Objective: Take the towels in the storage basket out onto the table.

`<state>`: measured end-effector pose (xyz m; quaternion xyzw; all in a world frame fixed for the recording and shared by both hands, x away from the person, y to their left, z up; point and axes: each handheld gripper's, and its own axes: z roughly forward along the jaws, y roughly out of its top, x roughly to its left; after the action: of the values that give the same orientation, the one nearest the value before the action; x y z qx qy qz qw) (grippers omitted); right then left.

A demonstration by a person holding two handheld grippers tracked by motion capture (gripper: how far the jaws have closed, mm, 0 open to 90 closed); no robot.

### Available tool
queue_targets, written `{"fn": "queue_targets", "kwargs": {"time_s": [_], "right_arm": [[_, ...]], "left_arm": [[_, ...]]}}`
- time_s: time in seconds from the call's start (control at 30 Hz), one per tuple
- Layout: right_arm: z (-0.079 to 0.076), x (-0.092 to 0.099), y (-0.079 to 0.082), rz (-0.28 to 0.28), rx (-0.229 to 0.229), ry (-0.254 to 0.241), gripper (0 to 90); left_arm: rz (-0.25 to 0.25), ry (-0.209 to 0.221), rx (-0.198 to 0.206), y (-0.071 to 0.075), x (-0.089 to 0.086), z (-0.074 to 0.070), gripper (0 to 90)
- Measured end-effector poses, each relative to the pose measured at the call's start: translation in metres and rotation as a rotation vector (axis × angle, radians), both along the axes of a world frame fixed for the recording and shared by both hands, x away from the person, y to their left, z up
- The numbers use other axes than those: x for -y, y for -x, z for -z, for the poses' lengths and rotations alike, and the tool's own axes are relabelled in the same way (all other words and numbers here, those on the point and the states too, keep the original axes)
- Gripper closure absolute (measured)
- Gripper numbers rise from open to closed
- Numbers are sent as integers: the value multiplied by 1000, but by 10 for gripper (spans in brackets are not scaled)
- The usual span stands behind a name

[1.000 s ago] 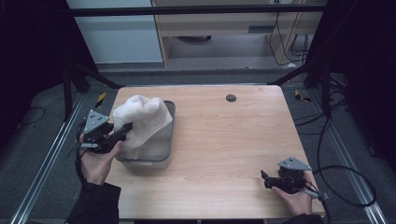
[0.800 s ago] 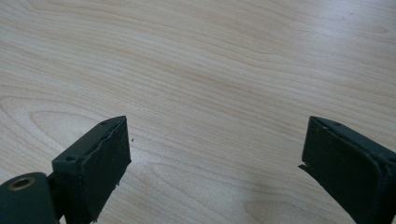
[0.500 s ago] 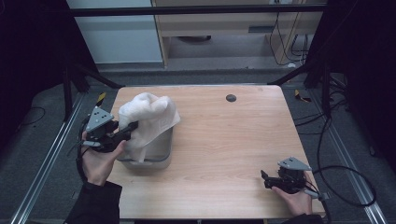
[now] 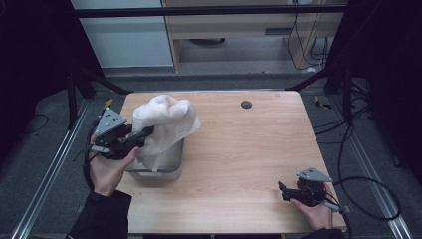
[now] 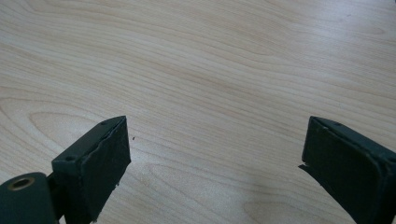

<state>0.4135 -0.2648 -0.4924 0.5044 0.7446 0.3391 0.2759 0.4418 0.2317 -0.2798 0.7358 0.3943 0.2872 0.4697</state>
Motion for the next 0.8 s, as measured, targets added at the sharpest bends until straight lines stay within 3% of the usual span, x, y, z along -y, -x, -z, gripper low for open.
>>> {"fn": "queue_targets", "kwargs": {"time_s": [0.53,0.8], "right_arm": [[-1,1,0,3,3,0,77],[-2,2,0,8,8,0,77]], "left_arm": [[88,-35,-7,0,33,-11,662],[148,-87,-19,-3,59,-10,662]]}}
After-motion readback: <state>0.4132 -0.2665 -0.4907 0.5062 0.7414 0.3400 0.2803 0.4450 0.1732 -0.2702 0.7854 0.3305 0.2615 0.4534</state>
